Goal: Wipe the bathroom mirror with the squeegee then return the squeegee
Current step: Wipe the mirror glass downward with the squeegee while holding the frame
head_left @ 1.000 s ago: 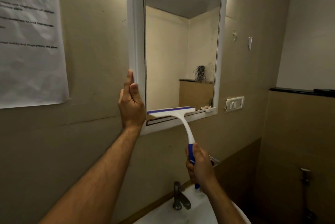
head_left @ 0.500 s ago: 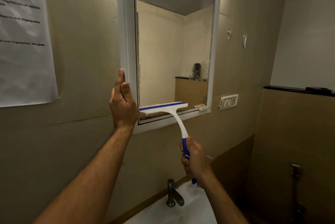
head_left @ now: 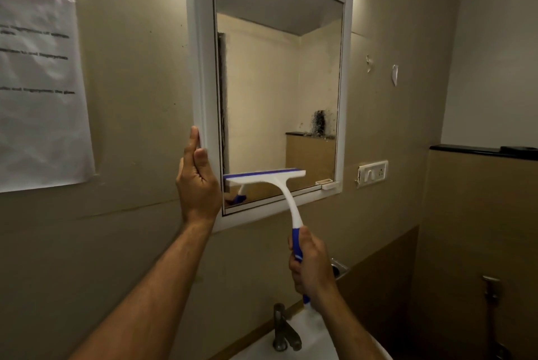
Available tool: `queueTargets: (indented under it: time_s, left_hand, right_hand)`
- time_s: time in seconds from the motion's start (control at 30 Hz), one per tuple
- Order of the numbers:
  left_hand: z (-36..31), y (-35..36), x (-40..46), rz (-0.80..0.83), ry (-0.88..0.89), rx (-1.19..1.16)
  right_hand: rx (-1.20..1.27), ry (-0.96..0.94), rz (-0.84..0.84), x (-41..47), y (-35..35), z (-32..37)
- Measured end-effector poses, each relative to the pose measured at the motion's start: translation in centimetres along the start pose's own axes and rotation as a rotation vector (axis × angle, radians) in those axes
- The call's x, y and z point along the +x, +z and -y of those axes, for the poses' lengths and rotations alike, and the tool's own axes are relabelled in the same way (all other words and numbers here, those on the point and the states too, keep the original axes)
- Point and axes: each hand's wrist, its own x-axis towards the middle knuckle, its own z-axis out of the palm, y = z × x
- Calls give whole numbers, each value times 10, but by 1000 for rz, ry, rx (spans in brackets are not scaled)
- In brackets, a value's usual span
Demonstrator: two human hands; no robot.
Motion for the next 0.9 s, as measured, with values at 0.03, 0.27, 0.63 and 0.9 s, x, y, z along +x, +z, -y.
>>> queueTargets:
  time_s: [0.03,0.27,0.63,0.9]
  left_hand:
    - [1,0,0,-11,8,-1]
    - [3,2,1,-40,36,-11]
    - [-2,-4,1,35,29,6]
    - [0,-5,3,75,3,-8]
  right_hand:
    - [16,6,-3,-2,0,-8]
    - [60,-80,-97,-15,9,-16]
    - [121,-129,15,17,32,48]
    - [51,-99,-33,2,19,20]
